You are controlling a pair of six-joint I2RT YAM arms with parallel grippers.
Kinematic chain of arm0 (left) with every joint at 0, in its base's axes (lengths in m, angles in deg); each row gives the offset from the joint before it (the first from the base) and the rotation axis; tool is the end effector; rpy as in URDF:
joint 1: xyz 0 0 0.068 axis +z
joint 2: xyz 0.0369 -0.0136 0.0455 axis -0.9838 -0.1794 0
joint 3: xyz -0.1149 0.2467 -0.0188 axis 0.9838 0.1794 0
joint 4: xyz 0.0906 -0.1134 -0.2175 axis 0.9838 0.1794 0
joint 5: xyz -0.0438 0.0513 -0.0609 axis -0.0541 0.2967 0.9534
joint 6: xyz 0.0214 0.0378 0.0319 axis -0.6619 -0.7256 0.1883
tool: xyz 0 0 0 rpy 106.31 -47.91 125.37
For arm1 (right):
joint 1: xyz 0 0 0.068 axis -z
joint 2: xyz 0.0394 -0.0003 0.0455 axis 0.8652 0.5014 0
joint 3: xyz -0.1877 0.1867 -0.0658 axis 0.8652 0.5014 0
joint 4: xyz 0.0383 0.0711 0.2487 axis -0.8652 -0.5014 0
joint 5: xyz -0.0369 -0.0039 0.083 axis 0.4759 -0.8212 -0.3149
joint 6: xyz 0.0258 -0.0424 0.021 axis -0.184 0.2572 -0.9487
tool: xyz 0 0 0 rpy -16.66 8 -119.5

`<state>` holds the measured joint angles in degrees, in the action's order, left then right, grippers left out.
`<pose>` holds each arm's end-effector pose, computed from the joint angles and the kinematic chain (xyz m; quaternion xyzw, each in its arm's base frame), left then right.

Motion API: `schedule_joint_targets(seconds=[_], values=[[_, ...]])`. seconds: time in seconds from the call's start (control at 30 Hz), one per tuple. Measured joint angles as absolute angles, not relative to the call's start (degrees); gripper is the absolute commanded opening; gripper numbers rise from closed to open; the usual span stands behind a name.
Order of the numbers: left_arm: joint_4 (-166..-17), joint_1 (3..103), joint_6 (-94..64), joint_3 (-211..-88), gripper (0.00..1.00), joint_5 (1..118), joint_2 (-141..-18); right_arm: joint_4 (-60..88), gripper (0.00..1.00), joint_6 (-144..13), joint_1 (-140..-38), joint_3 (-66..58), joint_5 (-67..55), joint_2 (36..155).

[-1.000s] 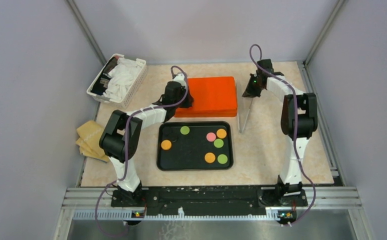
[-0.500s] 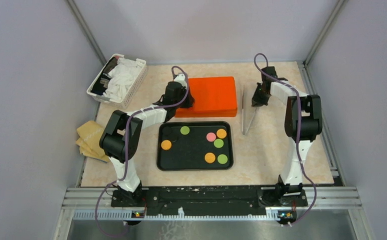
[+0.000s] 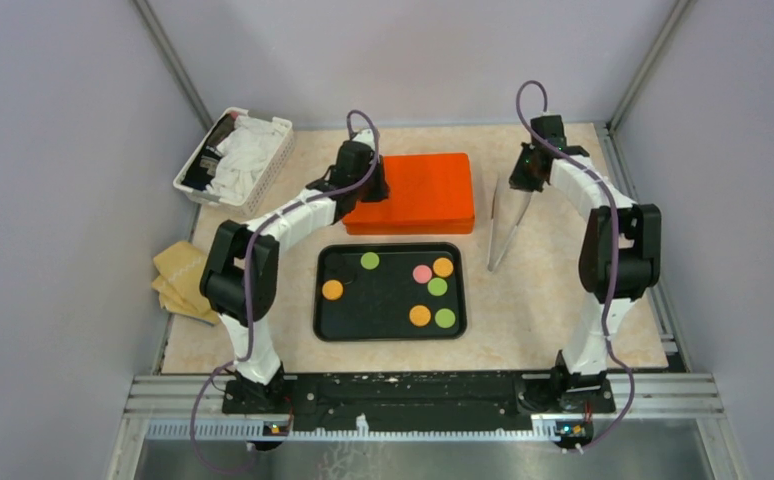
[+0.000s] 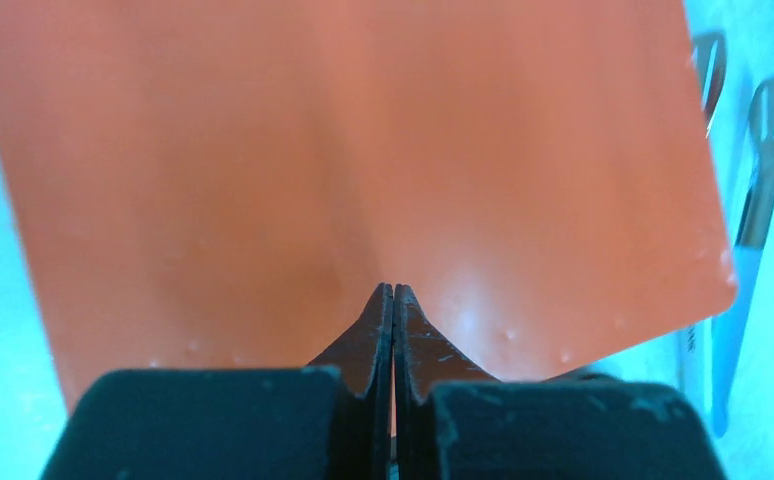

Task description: Pack the cookies

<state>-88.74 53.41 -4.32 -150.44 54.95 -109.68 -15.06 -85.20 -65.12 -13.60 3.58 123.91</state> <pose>0.3772 -0.1885 0.2269 0.0419 0.8773 -0.2227 0.4231 0.4192 0.0371 0.2274 0.1805 0.9329 0.0703 0.3035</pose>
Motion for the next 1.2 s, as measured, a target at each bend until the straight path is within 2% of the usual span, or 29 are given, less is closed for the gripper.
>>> schedule_joint_targets(seconds=[0.1, 0.23, 0.43, 0.6, 1.2], values=[[-82.6, 53.7, -2.4, -156.3, 0.0, 50.5, -109.2, -14.6, 0.01, -85.2, -66.3, -16.8, 2.0, 123.8], [-78.1, 57.7, 1.5, -157.0, 0.0, 48.8, -106.0, -14.6, 0.0, -85.0, -68.1, -22.2, -0.2, 124.8], [-75.4, 69.8, 7.6, -147.3, 0.0, 43.6, -101.6, -14.0, 0.0, -85.1, -68.8, -27.0, -2.3, 131.0], [-73.4, 70.8, 8.9, -143.7, 0.0, 40.4, -101.8, -15.1, 0.0, -85.2, -68.7, -27.2, -2.3, 136.6], [-85.2, 69.2, 9.8, -143.5, 0.0, 57.2, -111.7, -14.3, 0.0, -85.4, -68.6, -28.3, -19.4, 142.8]])
